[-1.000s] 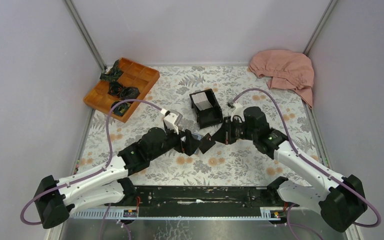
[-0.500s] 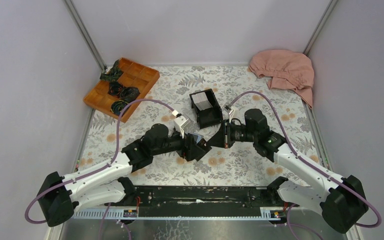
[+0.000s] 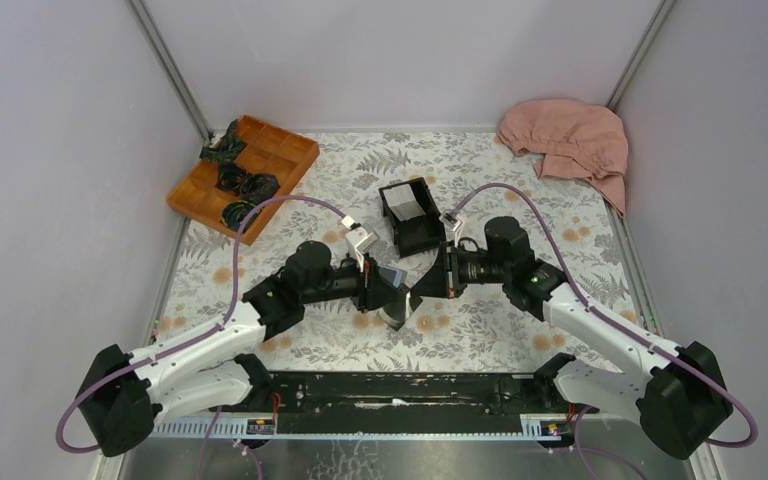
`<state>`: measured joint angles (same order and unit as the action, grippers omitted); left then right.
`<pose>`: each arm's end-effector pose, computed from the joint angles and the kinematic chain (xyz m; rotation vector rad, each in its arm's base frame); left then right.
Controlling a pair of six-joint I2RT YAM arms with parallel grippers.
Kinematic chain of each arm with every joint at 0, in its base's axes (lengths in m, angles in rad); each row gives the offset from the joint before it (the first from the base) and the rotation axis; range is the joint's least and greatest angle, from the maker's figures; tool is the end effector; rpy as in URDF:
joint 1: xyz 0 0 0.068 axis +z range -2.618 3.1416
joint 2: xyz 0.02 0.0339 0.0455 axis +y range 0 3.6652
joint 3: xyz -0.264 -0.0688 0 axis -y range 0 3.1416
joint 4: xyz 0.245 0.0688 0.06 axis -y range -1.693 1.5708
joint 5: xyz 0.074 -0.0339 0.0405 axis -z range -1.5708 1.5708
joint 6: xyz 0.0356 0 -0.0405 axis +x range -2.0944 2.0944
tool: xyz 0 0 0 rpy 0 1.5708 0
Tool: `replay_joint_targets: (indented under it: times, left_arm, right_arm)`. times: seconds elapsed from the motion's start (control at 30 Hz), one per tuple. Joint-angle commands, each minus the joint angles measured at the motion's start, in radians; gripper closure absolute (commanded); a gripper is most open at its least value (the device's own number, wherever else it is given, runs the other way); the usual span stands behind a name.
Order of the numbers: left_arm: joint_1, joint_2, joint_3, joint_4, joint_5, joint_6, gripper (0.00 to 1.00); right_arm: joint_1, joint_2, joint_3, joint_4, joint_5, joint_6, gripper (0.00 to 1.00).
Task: Put the credit cards into the card holder
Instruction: Pick up the credit card from the storage box.
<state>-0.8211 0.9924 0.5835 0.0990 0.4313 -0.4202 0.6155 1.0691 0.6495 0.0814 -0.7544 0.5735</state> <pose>0.1428 -0.1753 0.2598 0.7210 1.9213 -1.2212 0.1782 0.1559 0.2668 -0.6144 2.0250 1.4770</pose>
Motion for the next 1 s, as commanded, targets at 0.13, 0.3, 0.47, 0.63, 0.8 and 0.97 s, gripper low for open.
replay_joint_targets:
  times: [0.13, 0.3, 0.47, 0.63, 0.8, 0.97]
  left_arm:
    - [0.014, -0.009, -0.029, 0.134, 0.12, -0.046, 0.88]
    - [0.033, -0.007, -0.037, 0.175, 0.173, -0.072, 1.0]
    - [0.051, 0.006, -0.045, 0.193, 0.179, -0.089, 1.0]
    - [0.074, -0.023, -0.053, 0.167, 0.088, -0.088, 1.0]
    - [0.098, -0.033, -0.057, 0.145, 0.0, -0.094, 1.0]
    - [0.127, -0.032, -0.086, 0.187, -0.068, -0.135, 1.0]
  right_arm:
    - [-0.027, 0.022, 0.039, 0.085, -0.028, 0.006, 1.0]
    - [-0.031, 0.045, 0.056, 0.107, -0.036, 0.015, 1.0]
    - [-0.043, 0.053, 0.066, 0.121, -0.029, 0.015, 0.92]
    - [-0.049, 0.023, 0.063, 0.09, 0.042, -0.011, 0.63]
    - [-0.049, 0.0, 0.027, 0.137, 0.089, 0.012, 0.57]
    - [-0.049, -0.017, -0.008, 0.174, 0.137, 0.034, 0.55]
